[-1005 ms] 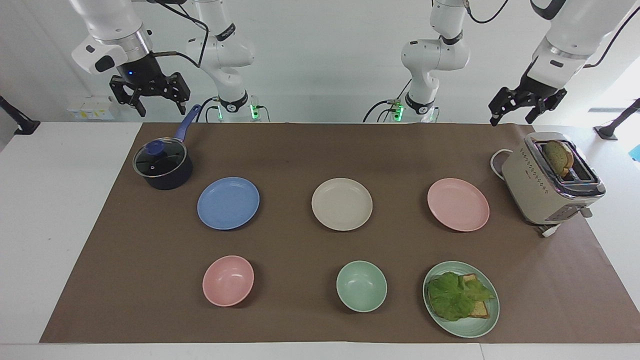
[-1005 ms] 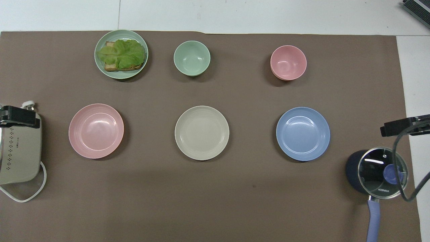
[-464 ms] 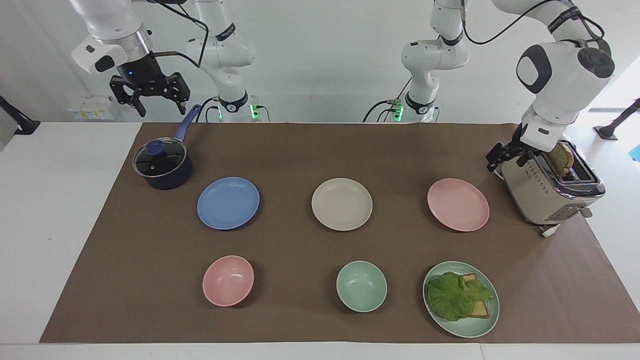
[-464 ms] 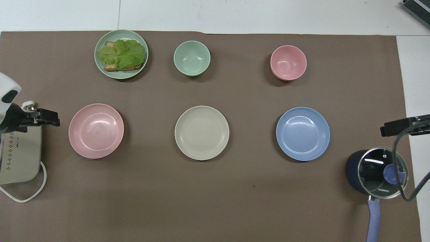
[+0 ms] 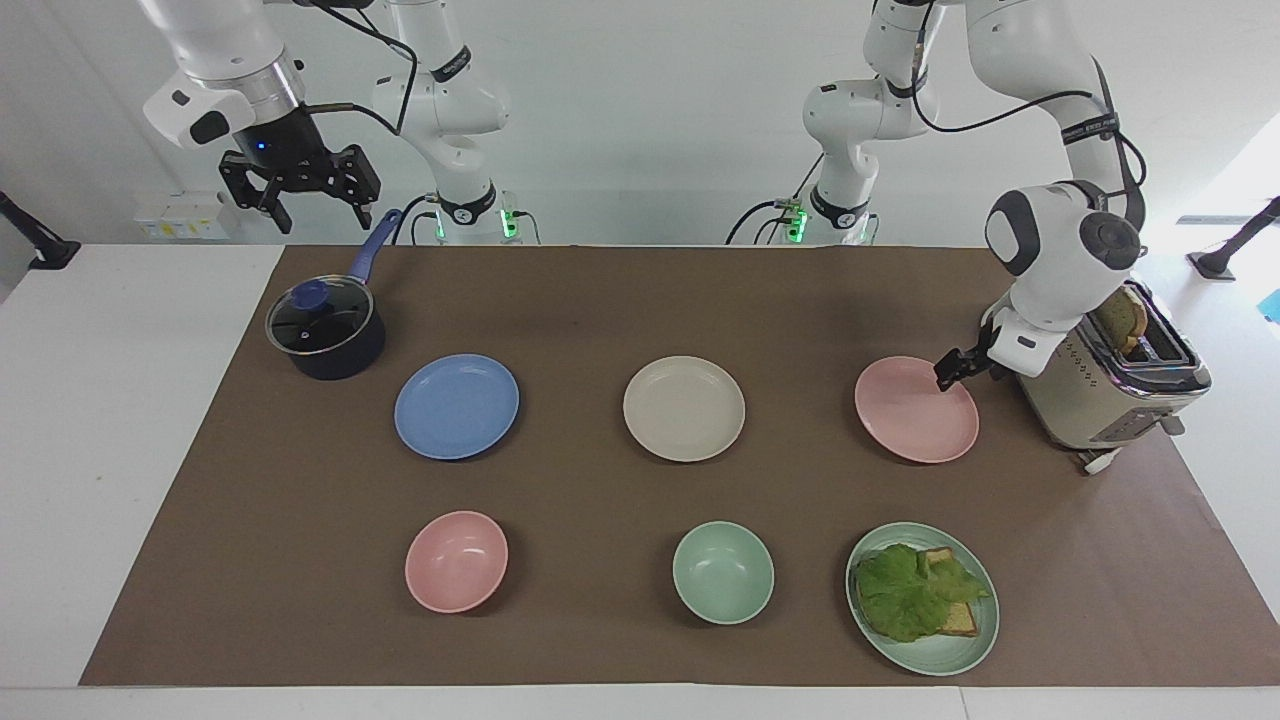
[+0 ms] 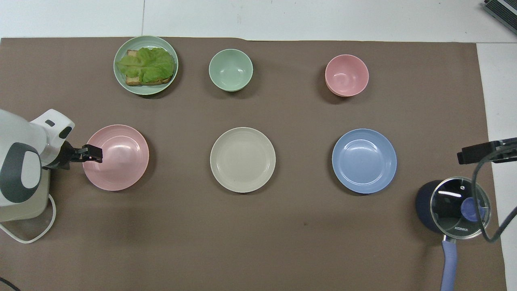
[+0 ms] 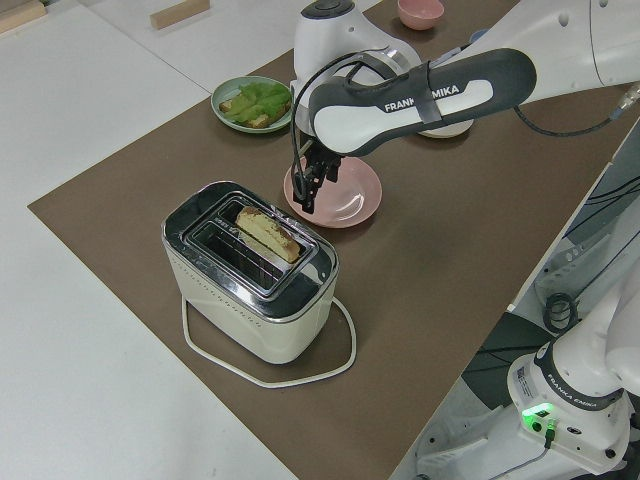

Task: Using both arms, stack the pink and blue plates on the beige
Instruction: 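Grasp the pink plate's rim with the left gripper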

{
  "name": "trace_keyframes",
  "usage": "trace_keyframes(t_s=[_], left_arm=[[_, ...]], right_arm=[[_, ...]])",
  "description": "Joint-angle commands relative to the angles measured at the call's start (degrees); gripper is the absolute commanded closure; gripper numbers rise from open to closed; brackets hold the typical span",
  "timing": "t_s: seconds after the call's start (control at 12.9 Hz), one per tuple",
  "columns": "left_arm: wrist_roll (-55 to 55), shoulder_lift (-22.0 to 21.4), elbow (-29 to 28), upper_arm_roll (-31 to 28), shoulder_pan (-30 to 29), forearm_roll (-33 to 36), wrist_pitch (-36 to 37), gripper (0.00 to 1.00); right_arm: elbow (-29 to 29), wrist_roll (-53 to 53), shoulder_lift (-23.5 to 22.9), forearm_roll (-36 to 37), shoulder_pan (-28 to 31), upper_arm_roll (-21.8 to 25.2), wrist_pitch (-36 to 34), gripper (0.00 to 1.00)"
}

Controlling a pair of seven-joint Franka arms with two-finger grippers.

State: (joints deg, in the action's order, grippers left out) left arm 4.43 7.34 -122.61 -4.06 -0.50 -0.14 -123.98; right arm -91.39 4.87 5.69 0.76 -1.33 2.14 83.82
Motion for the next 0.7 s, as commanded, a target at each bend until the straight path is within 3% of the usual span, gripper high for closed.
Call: trace_keyframes(t_s=[0.0,0.23,0.31,0.46,0.62], left_arm=[[2.0,0.1,-1.7,0.3,-1.9,-0.6,-1.3,0.0],[5.1,-0.2,-3.8,0.3,-1.4,-0.6,-2.0,0.04],[5.1,-0.2,-3.8,0.3,-1.3,-0.6,-2.0,0.42],[5.1,-0.2,-3.8,0.3,-1.1,-0.6,-1.1,1.0],[5.1,-0.2,-3.3,0.3,-1.1,-0.6,0.4,1.0]], right_arm=[[0.2,0.5,0.1,-1.3,0.5,0.1,-0.2,0.0],[0.2,0.5,0.1,-1.3,0.5,0.1,-0.2,0.0],[0.2,0.5,0.1,-1.3,0.5,0.1,-0.2,0.0],[0.2,0.5,0.1,-1.3,0.5,0.1,-0.2,0.0],[0.2,0.5,0.1,-1.3,0.5,0.1,-0.2,0.0]])
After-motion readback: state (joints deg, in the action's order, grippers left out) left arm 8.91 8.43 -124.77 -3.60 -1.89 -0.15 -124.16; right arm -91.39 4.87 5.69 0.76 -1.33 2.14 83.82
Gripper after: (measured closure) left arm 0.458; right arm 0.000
